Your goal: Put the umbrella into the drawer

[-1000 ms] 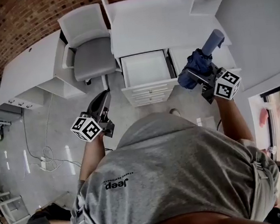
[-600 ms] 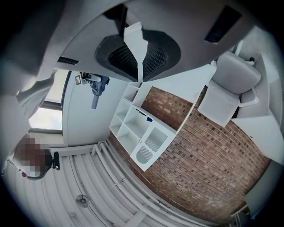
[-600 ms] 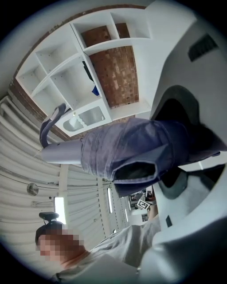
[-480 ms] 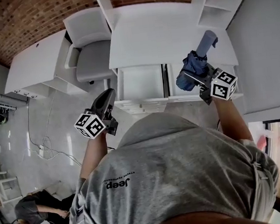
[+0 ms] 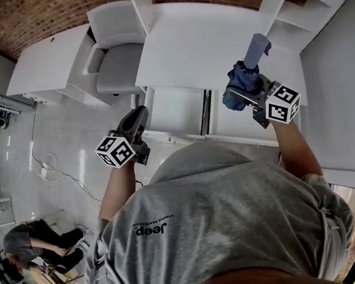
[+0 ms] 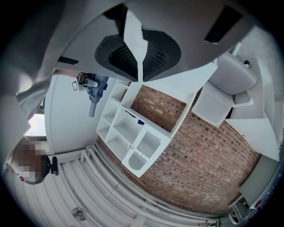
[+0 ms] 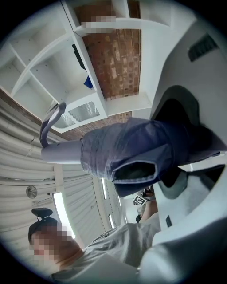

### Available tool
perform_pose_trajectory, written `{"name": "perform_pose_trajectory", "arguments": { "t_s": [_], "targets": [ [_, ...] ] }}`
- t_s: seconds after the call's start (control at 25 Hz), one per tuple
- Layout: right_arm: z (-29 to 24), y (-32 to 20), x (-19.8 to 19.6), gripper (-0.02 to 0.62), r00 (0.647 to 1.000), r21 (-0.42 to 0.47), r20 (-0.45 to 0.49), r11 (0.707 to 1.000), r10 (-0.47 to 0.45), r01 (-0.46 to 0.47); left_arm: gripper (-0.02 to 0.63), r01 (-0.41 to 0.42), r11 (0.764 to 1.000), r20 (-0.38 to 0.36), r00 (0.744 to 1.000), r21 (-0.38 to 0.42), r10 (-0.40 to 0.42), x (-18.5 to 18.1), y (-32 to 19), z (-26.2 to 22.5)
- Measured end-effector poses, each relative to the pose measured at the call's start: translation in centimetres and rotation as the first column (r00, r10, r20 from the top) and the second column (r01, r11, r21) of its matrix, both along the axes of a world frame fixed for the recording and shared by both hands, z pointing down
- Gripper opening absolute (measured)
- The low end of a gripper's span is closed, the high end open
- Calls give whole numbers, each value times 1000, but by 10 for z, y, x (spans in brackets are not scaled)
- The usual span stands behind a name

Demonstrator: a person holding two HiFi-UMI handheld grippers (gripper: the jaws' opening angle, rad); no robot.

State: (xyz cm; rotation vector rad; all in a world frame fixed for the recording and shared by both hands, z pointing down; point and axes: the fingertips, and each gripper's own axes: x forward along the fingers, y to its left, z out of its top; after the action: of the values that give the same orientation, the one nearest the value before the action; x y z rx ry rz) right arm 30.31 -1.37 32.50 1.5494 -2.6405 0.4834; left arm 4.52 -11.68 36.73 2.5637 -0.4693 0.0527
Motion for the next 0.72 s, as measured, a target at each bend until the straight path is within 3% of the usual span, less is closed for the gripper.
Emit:
{"name": "perform_pose_trajectory", "arguments": {
  "t_s": [0.2,0.4,0.72],
  "targets": [
    [3,-8,-3,261,994,-6,-30,994,-107,107,49,69,998,15,997,-1,-69,3,21,11],
    [16,-70,-18,261,973,-51,-57,974,-222,219,49,158,987,31,987,-35,-157,-8,-8,30],
    [40,-124,-54,259,943,-147,-121,945,-309,291,49,215,975,48,976,-52,-213,-35,-36,57]
  ]
}}
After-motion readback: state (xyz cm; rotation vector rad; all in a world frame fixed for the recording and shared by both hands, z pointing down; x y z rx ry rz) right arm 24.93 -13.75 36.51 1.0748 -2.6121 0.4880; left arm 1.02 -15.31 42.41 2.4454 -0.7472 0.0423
